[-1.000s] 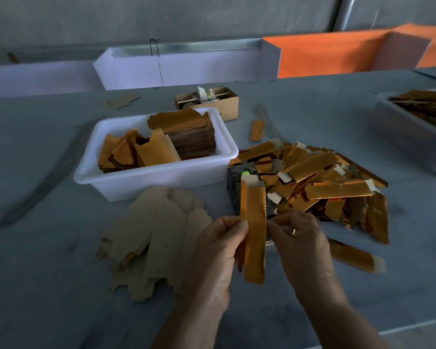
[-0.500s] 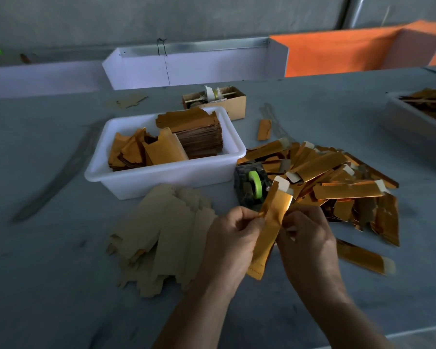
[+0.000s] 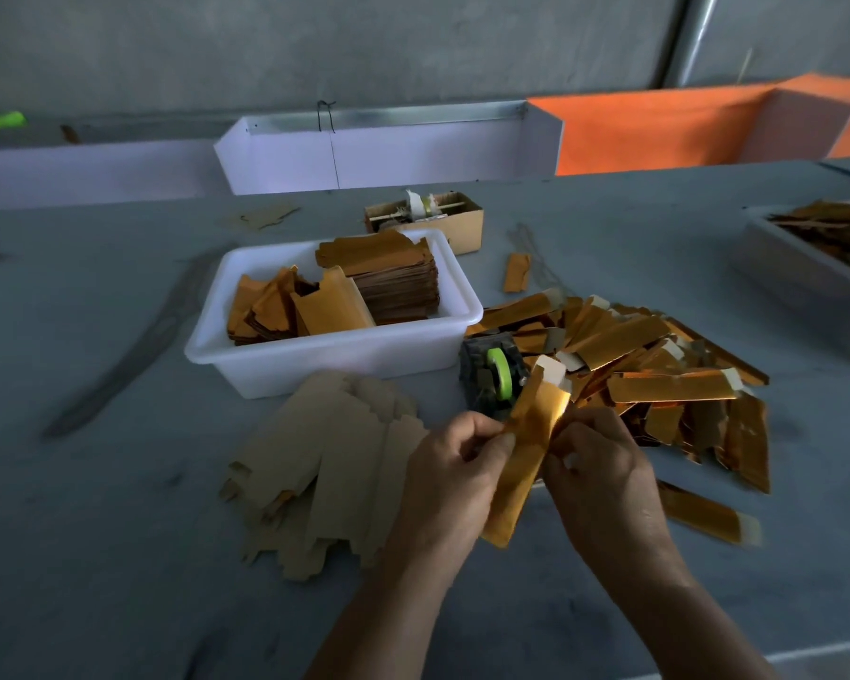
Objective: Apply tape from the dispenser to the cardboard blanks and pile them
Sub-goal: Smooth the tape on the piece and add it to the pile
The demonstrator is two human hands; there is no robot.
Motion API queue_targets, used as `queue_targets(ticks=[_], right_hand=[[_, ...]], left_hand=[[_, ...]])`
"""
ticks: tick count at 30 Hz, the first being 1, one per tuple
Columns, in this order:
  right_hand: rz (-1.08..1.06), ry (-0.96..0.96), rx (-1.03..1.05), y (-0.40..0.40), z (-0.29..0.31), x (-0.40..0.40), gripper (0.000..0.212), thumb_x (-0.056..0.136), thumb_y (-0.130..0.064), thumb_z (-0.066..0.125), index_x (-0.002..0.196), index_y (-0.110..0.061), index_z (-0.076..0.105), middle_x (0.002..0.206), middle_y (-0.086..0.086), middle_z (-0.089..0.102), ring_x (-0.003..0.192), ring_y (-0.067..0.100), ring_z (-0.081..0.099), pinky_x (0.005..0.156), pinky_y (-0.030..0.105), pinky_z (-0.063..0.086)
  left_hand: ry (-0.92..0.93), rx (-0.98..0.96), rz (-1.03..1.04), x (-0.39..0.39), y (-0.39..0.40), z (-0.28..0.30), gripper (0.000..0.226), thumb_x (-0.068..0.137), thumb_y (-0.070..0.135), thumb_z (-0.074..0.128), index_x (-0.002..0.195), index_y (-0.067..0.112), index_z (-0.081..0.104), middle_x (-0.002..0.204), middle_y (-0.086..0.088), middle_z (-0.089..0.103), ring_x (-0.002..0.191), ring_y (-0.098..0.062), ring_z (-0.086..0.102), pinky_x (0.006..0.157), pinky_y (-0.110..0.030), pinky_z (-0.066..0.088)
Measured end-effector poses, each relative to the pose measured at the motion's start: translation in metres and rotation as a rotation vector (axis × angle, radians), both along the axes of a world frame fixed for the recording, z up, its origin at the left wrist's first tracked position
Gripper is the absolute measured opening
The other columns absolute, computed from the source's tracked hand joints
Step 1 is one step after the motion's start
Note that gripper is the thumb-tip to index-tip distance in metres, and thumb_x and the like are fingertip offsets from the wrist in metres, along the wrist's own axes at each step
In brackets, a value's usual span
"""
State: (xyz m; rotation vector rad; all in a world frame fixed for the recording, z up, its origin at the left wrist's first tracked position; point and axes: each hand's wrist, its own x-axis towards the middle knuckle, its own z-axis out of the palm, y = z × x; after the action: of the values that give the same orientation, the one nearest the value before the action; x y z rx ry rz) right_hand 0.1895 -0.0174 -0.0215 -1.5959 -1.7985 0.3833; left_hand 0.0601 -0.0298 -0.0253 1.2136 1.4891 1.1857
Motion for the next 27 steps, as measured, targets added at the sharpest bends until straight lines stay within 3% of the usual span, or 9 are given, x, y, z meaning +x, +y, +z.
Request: queue_targets(ticks=[2, 5, 9, 14, 16, 19, 21, 24, 27], right_hand=[[0.029, 0.08, -0.034, -0.001, -0.001, 0.005, 0.015, 0.082, -0.012, 0.068, 0.071, -0.018, 0.06, 0.098, -0.012, 0.048, 0.076, 0.001, 0.051, 0.056, 0.006, 0.037], [0.043, 0.194, -0.123, -0.004, -0.005, 0.01, 0.02, 0.082, -0.016, 0.067, 0.069, -0.025, 0.056, 0.097, -0.02, 0.046, 0.081, -0.004, 0.051, 0.062, 0.008, 0.041], [0.016, 0.424, -0.144, -0.01, -0.005, 0.018, 0.01, 0.085, -0.012, 0.063, 0.077, -0.018, 0.065, 0.107, -0.01, 0.054, 0.094, 0.011, 0.058, 0.077, 0.033, 0.051], [0.036, 0.523, -0.142, -0.017, -0.001, 0.021, 0.012, 0.086, -0.01, 0.061, 0.079, -0.019, 0.062, 0.096, -0.003, 0.057, 0.081, 0.009, 0.061, 0.067, 0.025, 0.053], [0.011, 0.525, -0.207, -0.016, -0.003, 0.02, 0.008, 0.087, -0.013, 0.06, 0.081, -0.017, 0.062, 0.095, 0.002, 0.057, 0.083, 0.014, 0.061, 0.07, 0.028, 0.054], [-0.002, 0.598, -0.231, -0.016, -0.005, 0.015, 0.01, 0.087, -0.012, 0.061, 0.079, -0.017, 0.063, 0.096, 0.005, 0.057, 0.083, 0.017, 0.061, 0.075, 0.032, 0.055], [-0.011, 0.64, -0.23, -0.015, -0.005, 0.012, 0.011, 0.086, -0.011, 0.062, 0.078, -0.018, 0.063, 0.096, 0.007, 0.057, 0.081, 0.018, 0.061, 0.075, 0.033, 0.056], [-0.017, 0.684, -0.231, -0.012, -0.004, 0.006, 0.013, 0.085, -0.01, 0.063, 0.076, -0.02, 0.065, 0.099, 0.009, 0.057, 0.085, 0.022, 0.06, 0.077, 0.035, 0.055], [-0.022, 0.67, -0.197, -0.011, -0.004, 0.0, 0.014, 0.083, -0.013, 0.065, 0.075, -0.023, 0.065, 0.098, 0.005, 0.055, 0.088, 0.024, 0.058, 0.078, 0.036, 0.052]], left_hand=[[-0.075, 0.024, 0.007, 0.001, -0.004, -0.003, 0.014, 0.089, 0.034, 0.063, 0.077, 0.028, 0.064, 0.062, 0.01, 0.061, 0.063, -0.01, 0.059, 0.055, -0.026, 0.047], [-0.023, 0.028, -0.009, 0.004, -0.005, -0.006, 0.014, 0.087, 0.039, 0.062, 0.078, 0.029, 0.063, 0.063, 0.009, 0.062, 0.065, -0.013, 0.061, 0.057, -0.03, 0.049], [0.123, 0.055, 0.01, 0.004, 0.0, -0.005, 0.011, 0.088, 0.035, 0.063, 0.078, 0.032, 0.061, 0.078, 0.004, 0.069, 0.076, -0.018, 0.067, 0.071, -0.046, 0.057], [0.192, 0.082, 0.009, 0.006, 0.001, -0.004, 0.01, 0.087, 0.038, 0.063, 0.079, 0.033, 0.061, 0.079, 0.007, 0.069, 0.075, -0.012, 0.066, 0.071, -0.04, 0.058], [0.002, 0.059, 0.004, 0.005, -0.003, -0.005, 0.015, 0.082, 0.043, 0.065, 0.081, 0.029, 0.064, 0.076, 0.005, 0.07, 0.073, -0.014, 0.067, 0.067, -0.032, 0.058], [-0.638, -0.037, 0.032, -0.002, -0.009, -0.006, 0.019, 0.08, 0.031, 0.063, 0.09, 0.015, 0.067, 0.085, -0.001, 0.075, 0.072, -0.012, 0.07, 0.058, -0.02, 0.053], [-0.902, -0.054, 0.101, -0.012, -0.009, -0.009, 0.017, 0.078, 0.023, 0.06, 0.085, 0.014, 0.072, 0.098, -0.007, 0.075, 0.072, -0.011, 0.07, 0.06, -0.021, 0.052], [-1.0, -0.023, 0.098, -0.022, -0.011, -0.01, 0.024, 0.078, 0.021, 0.058, 0.096, 0.008, 0.068, 0.114, -0.012, 0.07, 0.071, -0.01, 0.069, 0.058, -0.02, 0.052], [-0.93, 0.039, -0.022, -0.026, -0.015, -0.01, 0.018, 0.084, 0.022, 0.057, 0.094, 0.008, 0.062, 0.116, -0.013, 0.069, 0.07, -0.012, 0.069, 0.059, -0.02, 0.053]])
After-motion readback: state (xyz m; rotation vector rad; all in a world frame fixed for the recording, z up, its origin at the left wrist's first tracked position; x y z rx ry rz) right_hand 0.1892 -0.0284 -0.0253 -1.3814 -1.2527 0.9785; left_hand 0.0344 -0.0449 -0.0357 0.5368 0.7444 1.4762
